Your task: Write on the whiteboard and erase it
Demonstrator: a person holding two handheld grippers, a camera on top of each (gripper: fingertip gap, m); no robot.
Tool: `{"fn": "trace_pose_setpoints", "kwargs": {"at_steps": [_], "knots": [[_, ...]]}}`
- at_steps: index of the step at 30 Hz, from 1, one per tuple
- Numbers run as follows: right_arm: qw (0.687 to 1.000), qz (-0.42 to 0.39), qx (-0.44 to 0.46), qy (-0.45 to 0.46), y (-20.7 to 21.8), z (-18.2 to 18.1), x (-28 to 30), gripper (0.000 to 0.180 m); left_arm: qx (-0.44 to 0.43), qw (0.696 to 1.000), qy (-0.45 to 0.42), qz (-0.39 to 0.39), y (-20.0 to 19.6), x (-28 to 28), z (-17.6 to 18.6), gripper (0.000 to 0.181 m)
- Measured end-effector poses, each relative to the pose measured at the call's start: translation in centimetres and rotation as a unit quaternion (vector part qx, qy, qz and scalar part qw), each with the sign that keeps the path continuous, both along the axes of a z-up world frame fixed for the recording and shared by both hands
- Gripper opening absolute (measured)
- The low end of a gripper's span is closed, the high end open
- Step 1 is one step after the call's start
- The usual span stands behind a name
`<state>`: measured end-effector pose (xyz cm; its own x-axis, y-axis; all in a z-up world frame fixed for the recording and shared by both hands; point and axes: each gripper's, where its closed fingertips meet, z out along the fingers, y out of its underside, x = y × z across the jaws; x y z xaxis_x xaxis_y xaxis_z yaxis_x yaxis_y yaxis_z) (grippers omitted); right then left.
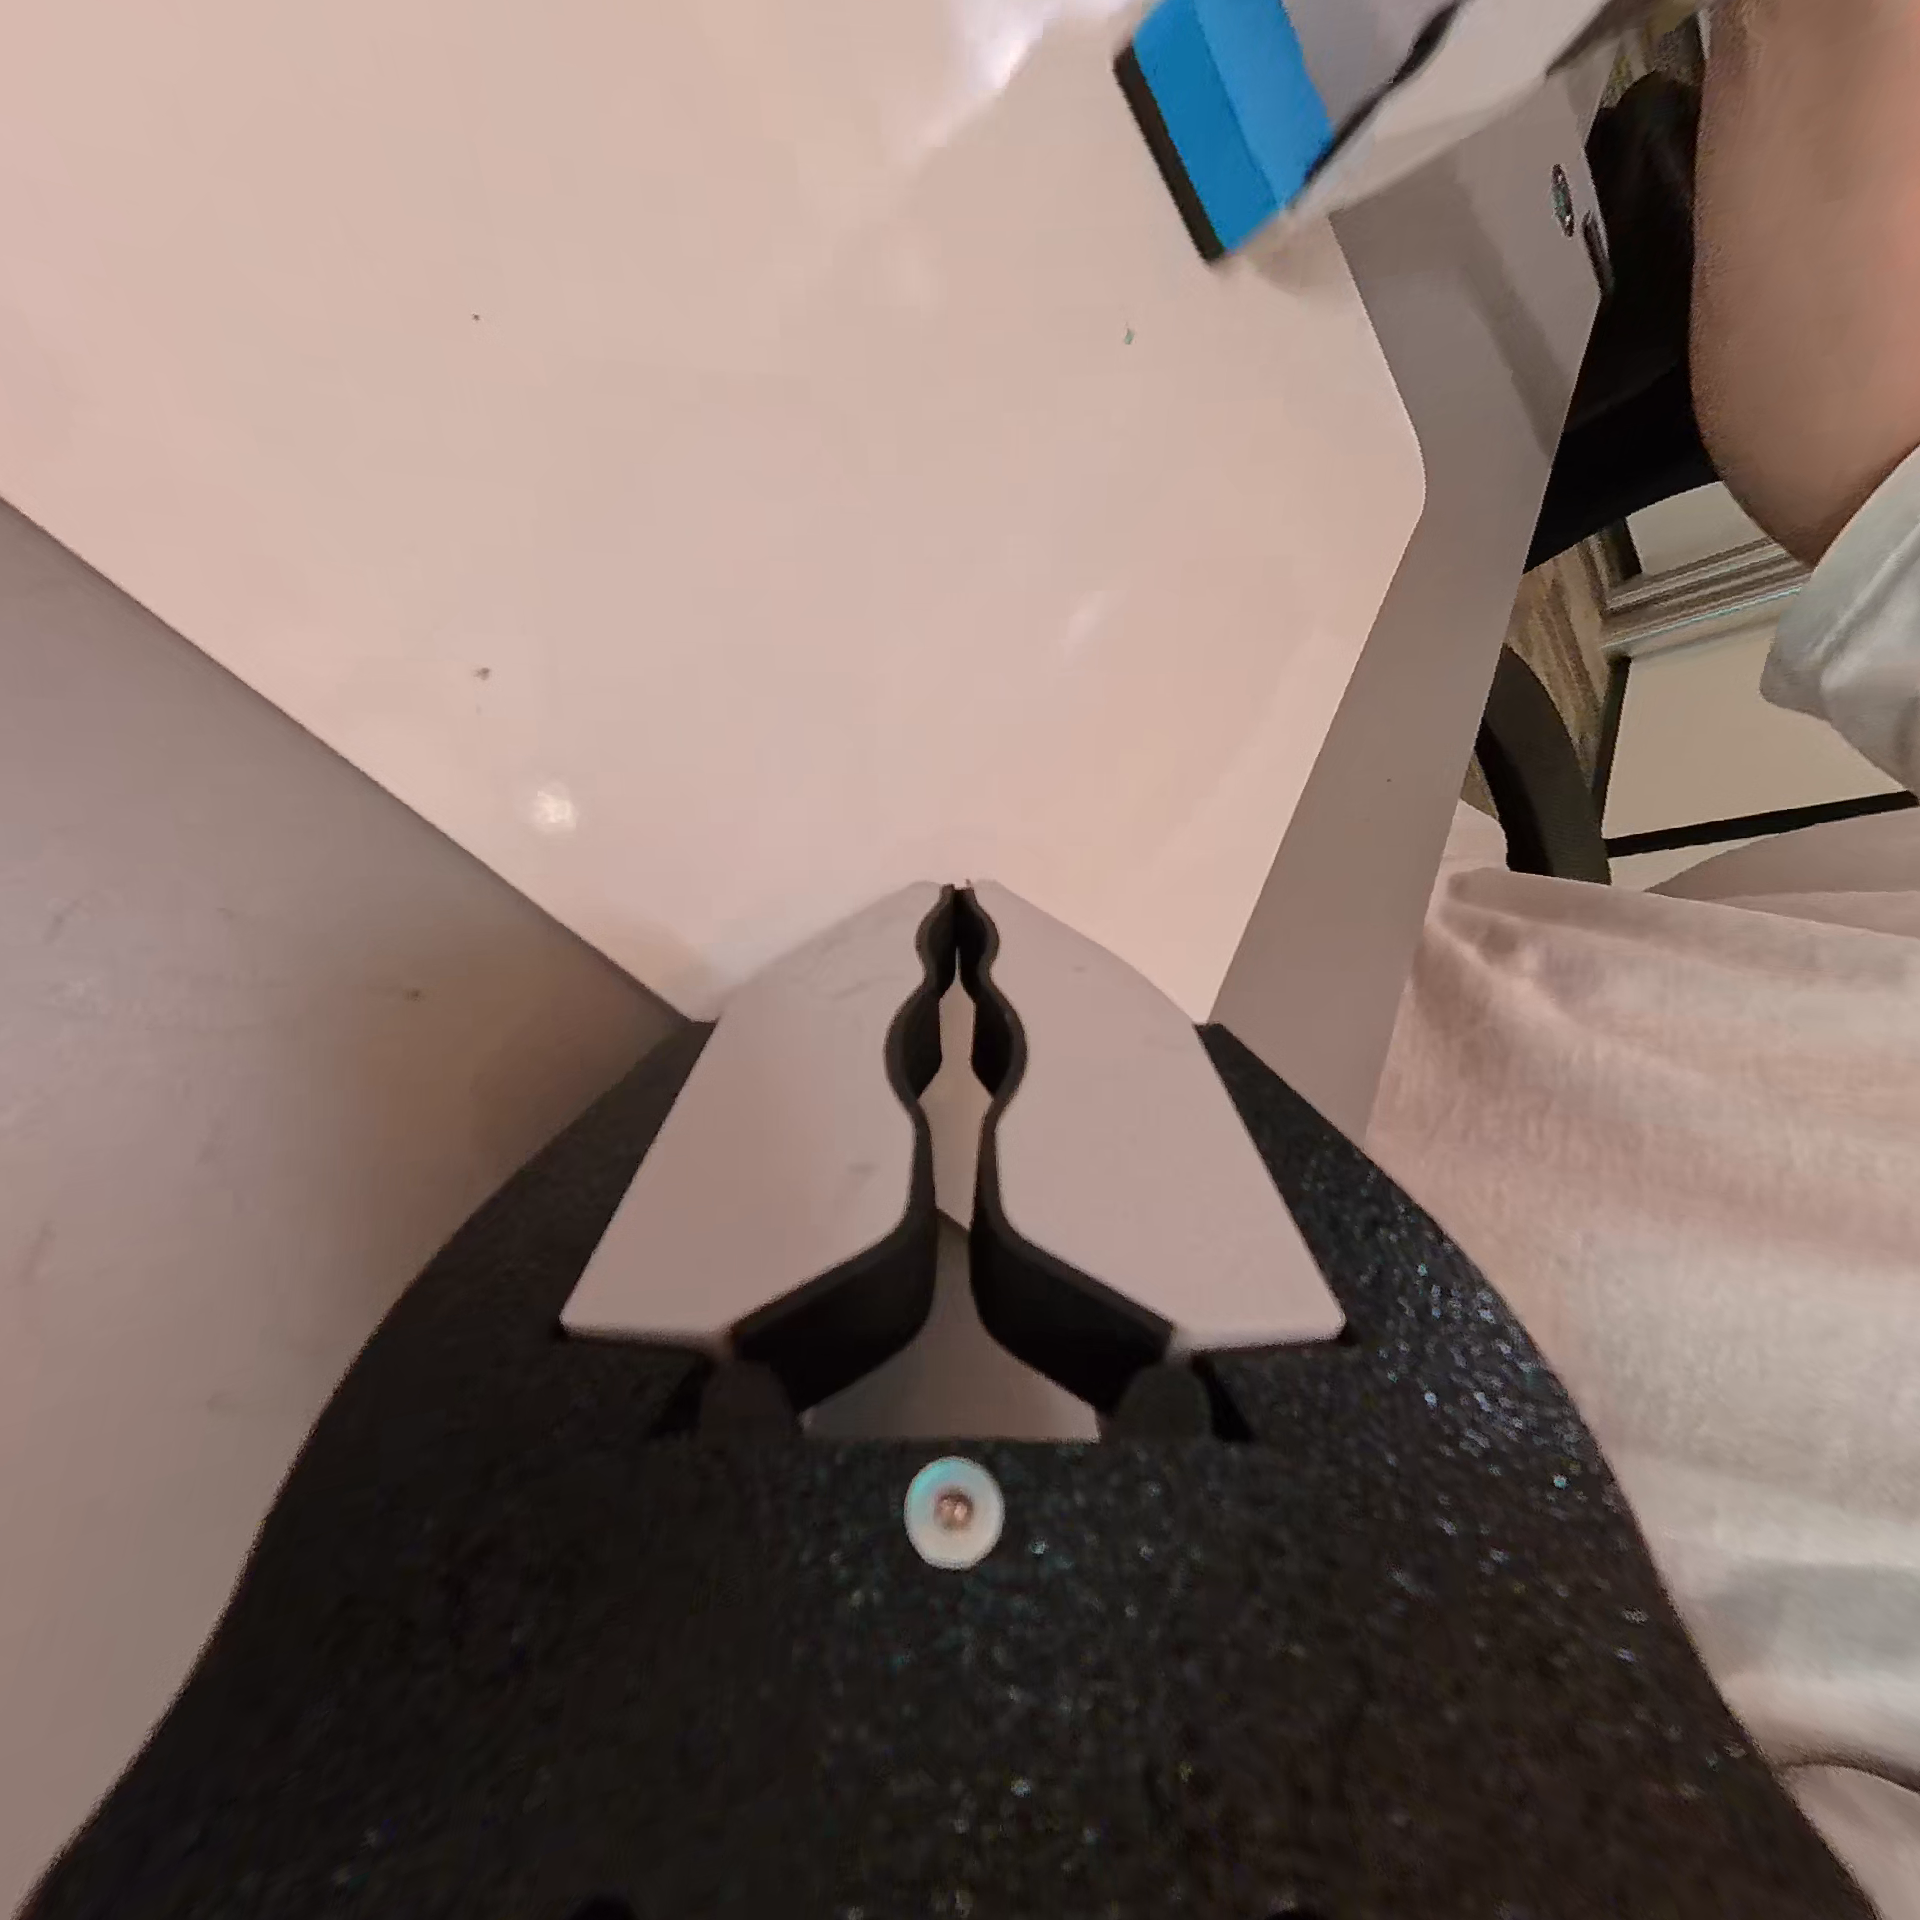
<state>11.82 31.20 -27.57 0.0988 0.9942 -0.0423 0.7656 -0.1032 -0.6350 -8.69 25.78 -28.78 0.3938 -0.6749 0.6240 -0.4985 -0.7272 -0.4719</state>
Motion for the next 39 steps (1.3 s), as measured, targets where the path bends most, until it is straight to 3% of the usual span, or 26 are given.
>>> {"fn": "trace_pose_setpoints", "kwargs": {"at_steps": [2,5,10,13,15,17,19,22,24,27,29,32,37,39], "knots": [[0.998,-0.033,-0.038,0.043,0.1,0.1,0.7,0.050,0.000,1.000,0.000,-0.001,0.0,0.0,0.0,0.000],[0.999,0.030,0.000,0.024,-2.3,0.0,0.0,0.050,0.008,1.000,0.001,0.001,0.0,0.0,0.0,0.000],[0.996,-0.074,-0.022,0.049,1.5,0.1,-0.8,0.050,0.004,1.000,-0.001,-0.003,0.1,0.2,0.0,0.000],[0.999,0.022,0.000,0.031,-1.6,0.1,-4.8,0.050,0.005,1.000,0.001,-0.005,0.2,0.4,0.0,0.000],[0.999,0.030,0.015,-0.001,-1.4,-0.1,-6.0,0.050,0.007,1.000,0.002,-0.002,0.2,0.4,0.0,0.000],[0.999,-0.038,0.011,0.008,1.3,-0.1,-6.0,0.050,0.008,1.000,0.002,-0.001,0.2,0.4,0.0,0.000],[0.995,-0.070,-0.048,0.054,2.5,0.0,-6.2,0.050,0.004,1.000,0.000,0.003,0.3,0.4,0.0,0.000],[0.998,0.054,-0.013,0.031,-1.4,-0.2,-7.6,0.050,0.007,1.000,0.002,0.004,0.3,0.4,0.0,0.000],[0.998,0.055,-0.010,0.009,-1.1,-0.2,-6.8,0.050,0.007,1.000,0.002,0.005,0.3,0.4,0.0,0.000],[0.997,-0.073,-0.019,0.036,3.9,-0.3,-3.1,0.050,0.005,1.000,0.000,0.005,0.3,0.5,0.0,0.000],[0.994,-0.067,-0.052,0.064,3.1,-0.3,-2.2,0.050,0.009,1.000,0.002,0.006,0.3,0.5,0.0,0.000],[0.997,0.058,-0.002,0.049,-2.2,-0.4,-2.2,0.050,0.012,1.000,0.002,0.007,0.3,0.5,0.0,0.000],[0.990,-0.122,-0.012,0.066,2.1,-0.4,3.7,0.050,0.001,1.000,-0.002,-0.001,0.2,0.5,0.0,0.000],[0.995,-0.091,0.003,0.051,0.5,-0.5,4.1,0.050,0.001,1.000,-0.002,-0.002,0.2,0.5,0.0,0.000]]}}
